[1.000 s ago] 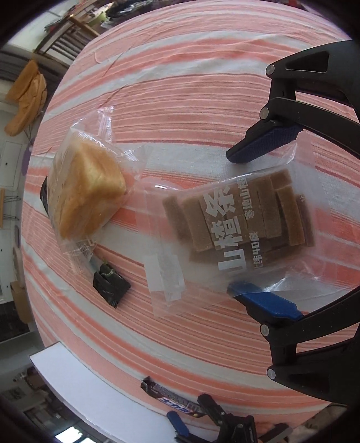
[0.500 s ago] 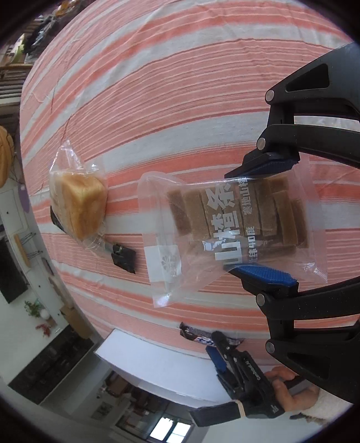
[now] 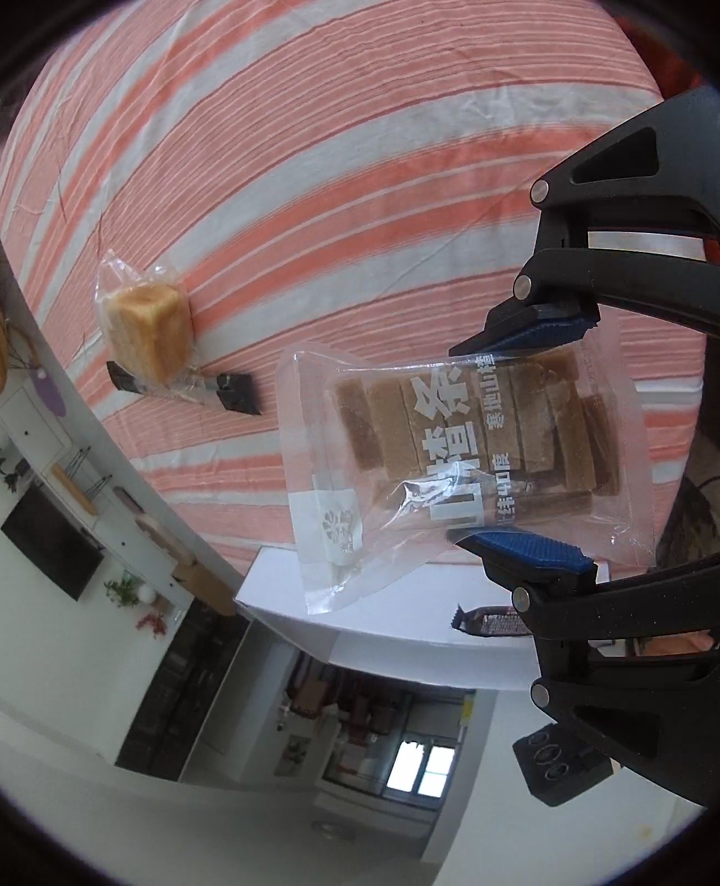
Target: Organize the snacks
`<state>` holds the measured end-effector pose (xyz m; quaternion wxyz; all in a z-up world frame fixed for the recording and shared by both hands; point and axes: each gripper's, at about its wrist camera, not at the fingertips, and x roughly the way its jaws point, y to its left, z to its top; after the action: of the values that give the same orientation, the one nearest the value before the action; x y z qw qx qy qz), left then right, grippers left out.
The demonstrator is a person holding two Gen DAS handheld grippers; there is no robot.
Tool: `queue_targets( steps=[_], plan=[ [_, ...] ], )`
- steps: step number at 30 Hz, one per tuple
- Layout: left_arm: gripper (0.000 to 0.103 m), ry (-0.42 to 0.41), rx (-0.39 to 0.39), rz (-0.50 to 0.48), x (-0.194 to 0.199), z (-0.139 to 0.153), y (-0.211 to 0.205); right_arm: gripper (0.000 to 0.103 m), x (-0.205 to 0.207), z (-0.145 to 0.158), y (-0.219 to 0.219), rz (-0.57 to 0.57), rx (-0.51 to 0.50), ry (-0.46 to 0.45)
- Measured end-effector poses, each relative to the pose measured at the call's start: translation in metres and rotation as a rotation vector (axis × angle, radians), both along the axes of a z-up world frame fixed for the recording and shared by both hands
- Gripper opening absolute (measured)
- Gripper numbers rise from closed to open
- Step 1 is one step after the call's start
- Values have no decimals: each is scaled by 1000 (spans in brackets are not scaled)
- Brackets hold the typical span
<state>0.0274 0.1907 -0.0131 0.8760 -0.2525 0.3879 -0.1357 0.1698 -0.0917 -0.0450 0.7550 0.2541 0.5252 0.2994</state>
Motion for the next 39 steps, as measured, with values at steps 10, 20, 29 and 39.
queue_targets(
  steps=[10,20,29,39],
  plan=[
    [27,-6,347,540,-57,28,158,63,-33,85,240,317,151,-186],
    [79,20,394,562,-65,-6,155,77,-47,55,256,288,-81,-426],
    [98,-82,292,42,-1,2,-7,77,-15,-55,62,-97,-707,-447],
    [97,45,439,-53,117,-97,-118,77,-13,-72,-42,-431,-742,-341]
  ],
)
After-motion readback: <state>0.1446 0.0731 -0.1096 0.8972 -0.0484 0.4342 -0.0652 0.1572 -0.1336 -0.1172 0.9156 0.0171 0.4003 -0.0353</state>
